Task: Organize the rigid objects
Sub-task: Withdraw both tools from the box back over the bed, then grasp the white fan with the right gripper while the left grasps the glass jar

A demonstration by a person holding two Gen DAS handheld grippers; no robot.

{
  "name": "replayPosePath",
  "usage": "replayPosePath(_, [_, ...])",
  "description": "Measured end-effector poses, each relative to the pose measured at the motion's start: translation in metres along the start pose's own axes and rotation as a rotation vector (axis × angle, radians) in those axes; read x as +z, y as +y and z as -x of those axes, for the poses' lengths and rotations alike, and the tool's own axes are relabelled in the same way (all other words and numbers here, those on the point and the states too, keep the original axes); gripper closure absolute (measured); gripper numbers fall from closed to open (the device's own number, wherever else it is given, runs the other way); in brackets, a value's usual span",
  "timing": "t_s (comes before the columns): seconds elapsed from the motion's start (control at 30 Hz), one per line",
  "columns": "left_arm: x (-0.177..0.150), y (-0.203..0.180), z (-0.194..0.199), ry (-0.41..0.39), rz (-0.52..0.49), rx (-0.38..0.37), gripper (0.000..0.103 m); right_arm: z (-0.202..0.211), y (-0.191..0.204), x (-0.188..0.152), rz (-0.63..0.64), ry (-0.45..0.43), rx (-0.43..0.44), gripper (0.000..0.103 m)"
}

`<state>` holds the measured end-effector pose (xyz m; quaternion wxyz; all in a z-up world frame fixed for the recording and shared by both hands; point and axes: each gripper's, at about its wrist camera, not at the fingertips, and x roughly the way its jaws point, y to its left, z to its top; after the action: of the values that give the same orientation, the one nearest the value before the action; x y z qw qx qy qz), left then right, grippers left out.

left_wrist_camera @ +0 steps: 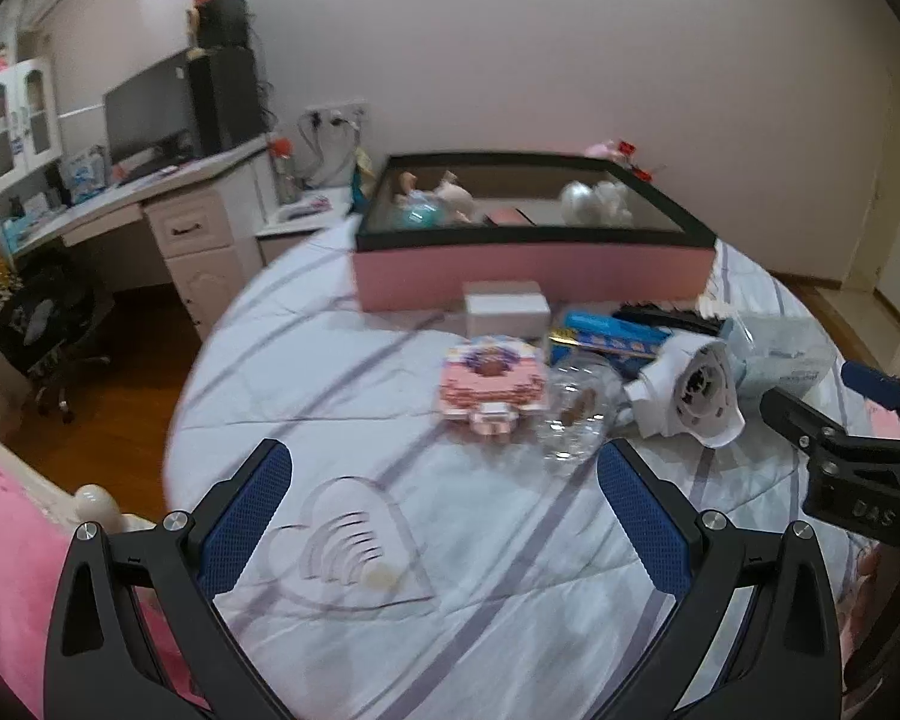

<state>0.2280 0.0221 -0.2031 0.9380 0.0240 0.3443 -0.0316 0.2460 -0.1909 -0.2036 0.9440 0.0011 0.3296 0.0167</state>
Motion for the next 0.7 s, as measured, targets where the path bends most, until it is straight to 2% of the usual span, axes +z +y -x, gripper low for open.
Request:
replayPosePath(0.13, [0.003,-0.012,-0.012,-0.006,-0.018,-0.026,0.000,0.007,-0.008,-0.003,-0.008,-0.004,-0.007,0.000])
replayPosePath(0.23, [0.006,-0.005,-0.016,0.002,-0.007,-0.026,0.000,0.011,-0.007,-0.005,-0.009,0.003,0.021,0.000])
replayPosePath(0.53, [0.000,0.035,-0.006,0.012,0.042,0.045,0.000,-0.007,0.041,-0.001,-0.019,0.049,0.212,0.000])
replayPosePath(0.63, [-0.005,0.047,-0.004,0.022,0.043,0.074,0.000,-0.019,0.053,0.004,-0.024,0.069,0.245,0.004])
replayPosePath(0.7, [-0.007,0.053,-0.003,0.025,0.050,0.081,0.000,-0.026,0.059,0.008,-0.027,0.086,0.259,0.012])
